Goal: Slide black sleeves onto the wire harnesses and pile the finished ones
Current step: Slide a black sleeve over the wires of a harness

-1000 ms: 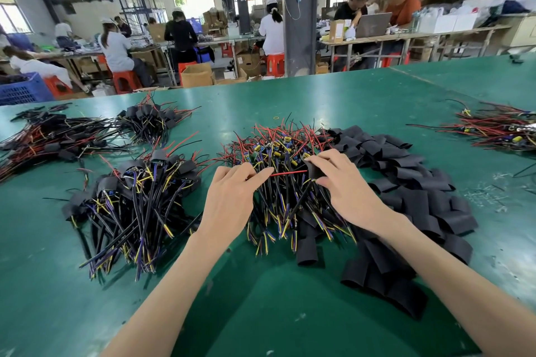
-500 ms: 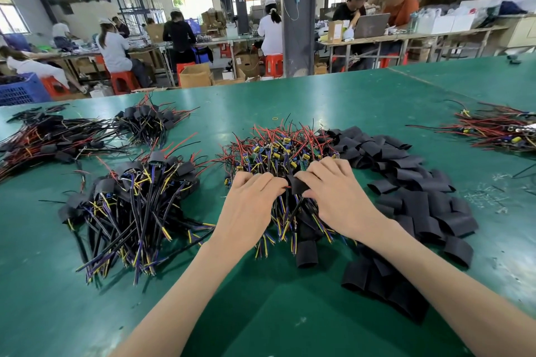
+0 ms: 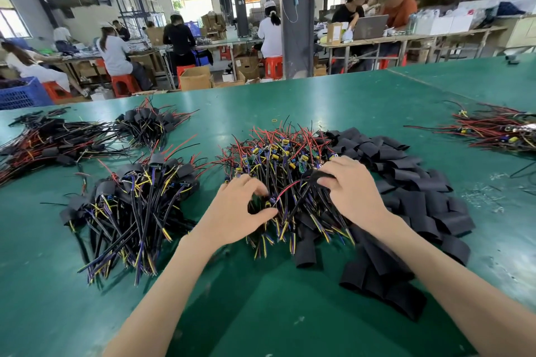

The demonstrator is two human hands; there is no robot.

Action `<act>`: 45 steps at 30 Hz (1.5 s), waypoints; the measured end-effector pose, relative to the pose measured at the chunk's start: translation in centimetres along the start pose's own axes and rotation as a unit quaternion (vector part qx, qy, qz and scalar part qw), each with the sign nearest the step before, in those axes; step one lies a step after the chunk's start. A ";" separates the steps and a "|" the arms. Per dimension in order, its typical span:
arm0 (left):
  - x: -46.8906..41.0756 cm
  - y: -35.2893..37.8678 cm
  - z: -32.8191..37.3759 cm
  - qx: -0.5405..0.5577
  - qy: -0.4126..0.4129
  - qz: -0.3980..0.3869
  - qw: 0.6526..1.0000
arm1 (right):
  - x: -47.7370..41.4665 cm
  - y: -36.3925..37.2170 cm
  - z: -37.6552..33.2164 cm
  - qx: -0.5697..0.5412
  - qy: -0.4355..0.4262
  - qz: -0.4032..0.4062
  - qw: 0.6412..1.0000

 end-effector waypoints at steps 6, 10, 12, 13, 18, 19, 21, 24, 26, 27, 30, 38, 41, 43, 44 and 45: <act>-0.1 0.1 -0.3 0.091 -0.077 -0.013 0.993 | 0.0 0.2 0.5 0.027 -0.031 -0.024 0.999; -0.2 -0.1 -0.2 0.129 -0.102 0.041 0.986 | 0.3 0.5 0.4 0.061 -0.084 -0.057 0.993; -0.1 -0.1 0.1 0.138 -0.097 0.055 0.984 | 0.3 0.5 0.2 0.072 -0.098 -0.070 0.990; -0.1 0.0 0.2 0.138 -0.092 0.057 0.985 | 0.3 0.5 0.1 0.071 -0.102 -0.075 0.989; -0.2 0.2 0.8 0.106 -0.039 0.033 0.993 | 0.4 0.1 -0.5 0.031 -0.112 -0.071 0.991; -0.2 0.2 1.0 0.088 -0.016 0.038 0.995 | 0.5 0.0 -0.7 0.021 -0.115 -0.072 0.991; -0.1 0.2 1.3 0.052 0.022 0.059 0.997 | 0.5 0.0 -0.9 -0.002 -0.117 -0.072 0.990; -0.1 0.2 1.4 0.034 0.031 0.072 0.996 | 0.8 0.0 -1.3 -0.035 -0.113 -0.068 0.991; 0.0 0.2 1.6 0.050 0.027 0.068 0.996 | 1.0 0.1 -1.4 -0.037 -0.117 -0.067 0.990; 0.1 0.1 1.7 0.064 0.026 0.068 0.995 | 1.0 0.1 -1.4 -0.034 -0.116 -0.067 0.990; 0.1 0.1 1.9 0.071 0.027 0.061 0.995 | 1.0 0.1 -1.2 -0.031 -0.110 -0.071 0.991; 0.1 0.2 1.8 0.056 0.025 0.048 0.997 | 1.2 0.3 -1.4 -0.065 -0.126 -0.065 0.988; 0.2 0.2 1.8 0.042 0.030 0.042 0.998 | 1.4 0.5 -1.4 -0.072 -0.131 -0.073 0.986; 0.1 0.1 1.9 0.044 0.037 0.043 0.997 | 1.4 0.7 -1.1 -0.076 -0.125 -0.073 0.987; 0.1 0.1 1.9 0.047 0.040 0.043 0.997 | 1.3 0.8 -1.0 -0.084 -0.117 -0.074 0.987; 0.0 0.0 1.9 0.049 0.041 0.044 0.997 | 1.3 0.9 -0.9 -0.095 -0.110 -0.076 0.987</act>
Point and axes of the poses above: each hand's wrist, its own x-axis away from the middle knuckle, its own y-axis out of the palm, z = x × y, the point moved 2 cm from there along -x, towards the middle knuckle, and after that the axes turned 14 degrees about z, right-handed, at the moved point
